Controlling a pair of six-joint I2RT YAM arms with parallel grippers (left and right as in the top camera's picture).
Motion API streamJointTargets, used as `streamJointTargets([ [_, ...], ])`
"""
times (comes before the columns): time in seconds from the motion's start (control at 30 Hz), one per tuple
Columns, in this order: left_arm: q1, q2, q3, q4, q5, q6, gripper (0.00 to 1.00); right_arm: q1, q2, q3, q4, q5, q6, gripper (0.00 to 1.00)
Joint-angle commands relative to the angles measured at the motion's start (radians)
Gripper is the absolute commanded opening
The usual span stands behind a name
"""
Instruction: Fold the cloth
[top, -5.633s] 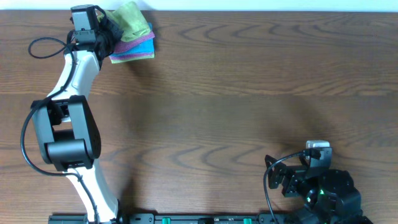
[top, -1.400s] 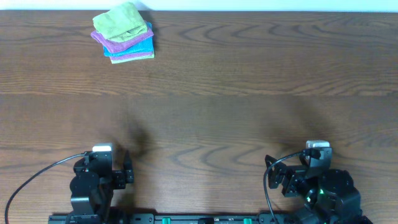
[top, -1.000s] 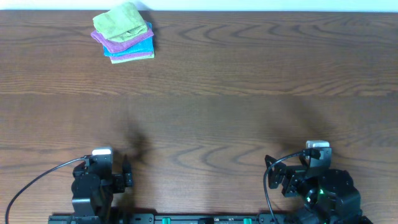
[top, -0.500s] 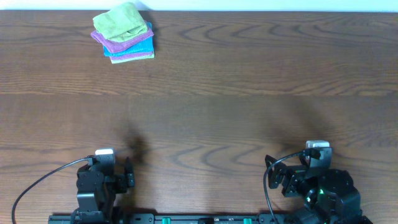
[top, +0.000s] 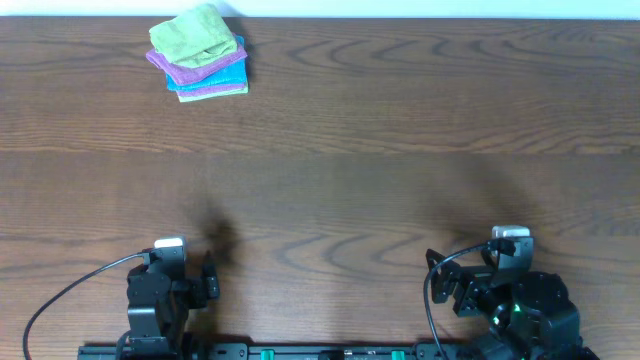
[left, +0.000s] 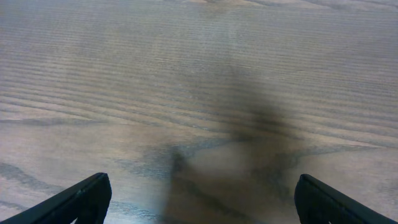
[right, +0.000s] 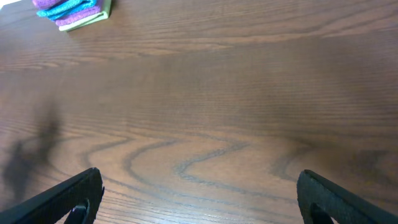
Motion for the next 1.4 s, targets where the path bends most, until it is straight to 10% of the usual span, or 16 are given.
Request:
streamJointTargets([
  [0.0,-0.005,-0.008,-0.025,-0.03,-0.01,-0.011,0.95,-0.005,-0.005,-0.003,-0.002,0.01,0.011,0.99],
  [0.83,-0.005,-0.008,-0.025,-0.03,-0.01,-0.011,0.95,-0.373,-0.291,-0.414,0.216,0.021,-0.393,0.99],
  [1.37,-0.005,-0.008,-0.025,-0.031,-0.01,-0.011,0.95,-0.363,-0.298,-0.485,0.219,-0.071,-0.454,0.99],
])
